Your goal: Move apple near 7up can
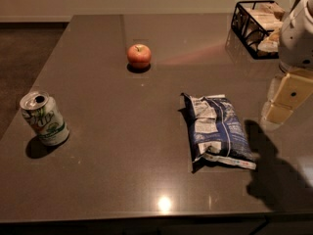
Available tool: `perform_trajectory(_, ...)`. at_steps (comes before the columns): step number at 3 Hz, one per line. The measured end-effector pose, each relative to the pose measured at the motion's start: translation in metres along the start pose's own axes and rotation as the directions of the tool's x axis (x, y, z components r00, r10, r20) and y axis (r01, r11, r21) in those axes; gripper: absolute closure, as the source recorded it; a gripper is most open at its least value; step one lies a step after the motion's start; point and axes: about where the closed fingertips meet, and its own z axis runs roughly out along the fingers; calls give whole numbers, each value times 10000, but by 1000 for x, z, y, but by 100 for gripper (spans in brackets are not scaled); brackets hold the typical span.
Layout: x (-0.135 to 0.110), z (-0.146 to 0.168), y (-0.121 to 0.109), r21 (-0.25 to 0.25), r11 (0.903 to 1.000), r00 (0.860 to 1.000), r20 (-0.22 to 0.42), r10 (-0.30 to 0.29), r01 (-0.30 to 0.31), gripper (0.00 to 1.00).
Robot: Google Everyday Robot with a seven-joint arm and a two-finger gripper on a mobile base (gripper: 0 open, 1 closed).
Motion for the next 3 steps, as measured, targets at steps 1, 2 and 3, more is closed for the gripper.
perform_trajectory(1, -1, -1, 0, 19, 10000, 10000, 16, -5, 4, 0)
perform_trajectory(2, -11, 2, -9, -182, 9998, 9986, 535, 47, -37, 0)
perform_trajectory(3, -37, 11, -31, -610, 9977, 9880, 1491, 400, -312, 0)
